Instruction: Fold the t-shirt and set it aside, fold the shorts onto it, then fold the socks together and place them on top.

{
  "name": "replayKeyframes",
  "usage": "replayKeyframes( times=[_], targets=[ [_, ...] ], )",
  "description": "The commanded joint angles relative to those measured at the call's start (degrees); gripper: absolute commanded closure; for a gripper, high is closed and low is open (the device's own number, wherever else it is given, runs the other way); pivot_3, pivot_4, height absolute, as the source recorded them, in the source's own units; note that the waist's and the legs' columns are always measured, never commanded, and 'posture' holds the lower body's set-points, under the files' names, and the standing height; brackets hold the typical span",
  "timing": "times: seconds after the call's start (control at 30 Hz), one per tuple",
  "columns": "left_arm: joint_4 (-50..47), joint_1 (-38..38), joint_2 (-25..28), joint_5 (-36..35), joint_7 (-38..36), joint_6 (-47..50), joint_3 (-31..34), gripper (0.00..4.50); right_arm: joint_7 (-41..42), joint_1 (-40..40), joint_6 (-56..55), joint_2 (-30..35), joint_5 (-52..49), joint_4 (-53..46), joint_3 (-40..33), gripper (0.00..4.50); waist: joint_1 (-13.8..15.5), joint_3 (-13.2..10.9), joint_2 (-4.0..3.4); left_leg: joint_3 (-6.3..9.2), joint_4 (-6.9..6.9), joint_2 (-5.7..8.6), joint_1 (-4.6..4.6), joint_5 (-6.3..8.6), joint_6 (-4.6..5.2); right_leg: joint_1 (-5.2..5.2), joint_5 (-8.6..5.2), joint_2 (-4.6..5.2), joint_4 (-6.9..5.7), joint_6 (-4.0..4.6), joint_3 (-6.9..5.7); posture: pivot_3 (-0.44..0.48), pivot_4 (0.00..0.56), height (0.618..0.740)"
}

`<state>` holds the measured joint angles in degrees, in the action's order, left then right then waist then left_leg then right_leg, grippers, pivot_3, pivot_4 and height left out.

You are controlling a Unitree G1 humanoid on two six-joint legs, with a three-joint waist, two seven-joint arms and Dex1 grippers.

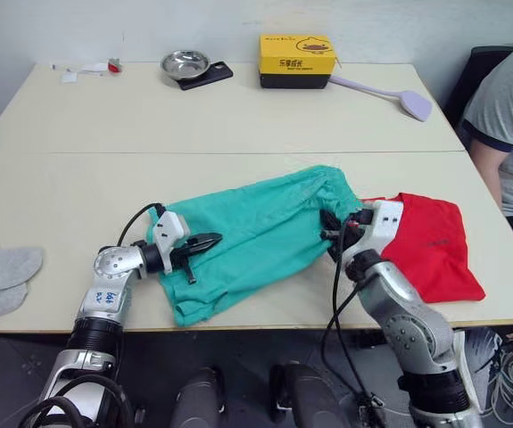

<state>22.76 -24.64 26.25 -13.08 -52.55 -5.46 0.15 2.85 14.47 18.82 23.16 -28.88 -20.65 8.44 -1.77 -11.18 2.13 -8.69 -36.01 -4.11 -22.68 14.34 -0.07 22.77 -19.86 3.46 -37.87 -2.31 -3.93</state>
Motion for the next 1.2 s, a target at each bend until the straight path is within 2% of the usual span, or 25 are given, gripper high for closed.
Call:
replayKeyframes(
  times=[0.03, 0.13, 0.27, 0.43, 0.57, 0.73, 0.93, 1.03, 1.2],
  targets=[
    [0.33, -1.1, 0.04, -0.17, 1.34, 1.5, 1.06, 4.5, 13.51, 4.83, -11.06, 6.01, 14.15, -3.03, 8.53, 4.48, -0.03, 0.0, 0.0, -0.03, 0.02, 0.0, 0.0, 0.0, 0.0, 0.03, 0.0, 0.0, 0.0, 0.0, 0.0, 0.0, 0.15, 0.74],
    [0.62, -1.58, -0.1, -0.33, 1.63, 2.71, 1.16, 4.5, 20.89, 8.17, -16.22, 6.55, 18.04, -0.41, 12.42, 4.48, -0.02, 0.0, 0.0, -0.02, 0.06, -0.06, 0.02, -0.02, -0.06, 0.03, 0.0, -0.06, 0.0, 0.01, -0.1, 0.0, 0.15, 0.74],
    [0.67, -2.05, -0.1, 0.77, 2.31, 4.53, 0.45, 4.5, 30.56, 13.8, -21.21, 3.05, 19.89, 7.13, 17.02, 4.48, 0.02, 0.0, 0.0, -0.02, -0.04, -0.06, 0.0, -0.06, -0.14, 0.01, 0.0, -0.02, -0.01, 0.0, -0.15, 0.0, 0.15, 0.74],
    [-0.91, -0.88, 0.83, 1.3, 4.67, 7.35, 1.22, 4.5, 37.36, 18.23, -17.93, -1.1, 20.23, 13.78, 18.92, 4.48, 0.02, 0.0, 0.0, -0.09, -0.15, -0.04, 0.02, -0.07, -0.08, -0.03, 0.07, 0.06, -0.06, 0.0, -0.15, 0.0, 0.15, 0.74],
    [-7.32, 4.11, 2.91, -1.34, 4.91, 11.51, 3.85, 4.5, 38.14, 19.67, -10.24, -4.84, 21.72, 17.14, 20.15, 4.48, -0.71, 0.01, 0.01, -0.09, -0.09, -0.08, 0.08, -0.07, -0.1, -0.04, 0.07, 0.06, -0.1, 0.05, -0.14, 0.0, 0.15, 0.74],
    [-17.52, 10.1, 4.91, -7.93, 5.0, 19.65, 8.82, 4.5, 38.96, 19.27, -6.68, -7.09, 22.74, 15.63, 20.23, 4.48, -1.49, 0.0, 0.01, -0.06, 0.03, -0.14, 0.1, -0.05, -0.21, 0.0, -0.04, 0.05, -0.12, 0.23, -0.19, 0.0, 0.15, 0.74],
    [-26.67, 16.28, 11.7, -14.91, 1.96, 29.35, 14.88, 4.5, 40.9, 19.21, -3.16, -8.94, 21.73, 14.98, 19.69, 4.48, -1.51, 0.0, 0.01, 0.02, 0.04, -0.14, 0.08, 0.0, -0.22, 0.01, -0.05, 0.06, -0.12, 0.25, -0.23, 0.0, 0.15, 0.74],
    [-27.54, 17.39, 15.52, -17.35, 0.28, 32.12, 18.22, 4.5, 46.41, 20.3, -1.18, -9.8, 16.32, 13.83, 18.08, 3.87, -1.52, -0.01, -0.01, 0.06, 0.08, -0.14, 0.08, 0.04, -0.28, 0.01, -0.05, 0.09, -0.1, 0.28, -0.25, 0.0, 0.15, 0.74],
    [-26.68, 17.47, 19.35, -18.92, -2.1, 34.3, 20.56, 4.5, 60.73, 21.2, 3.89, -5.96, 2.24, 9.49, 13.05, 2.09, -1.42, -0.03, -0.04, 0.09, 0.14, -0.13, 0.05, 0.07, -0.22, 0.01, -0.07, 0.1, -0.01, 0.31, -0.29, 0.0, 0.15, 0.74]
  ],
)
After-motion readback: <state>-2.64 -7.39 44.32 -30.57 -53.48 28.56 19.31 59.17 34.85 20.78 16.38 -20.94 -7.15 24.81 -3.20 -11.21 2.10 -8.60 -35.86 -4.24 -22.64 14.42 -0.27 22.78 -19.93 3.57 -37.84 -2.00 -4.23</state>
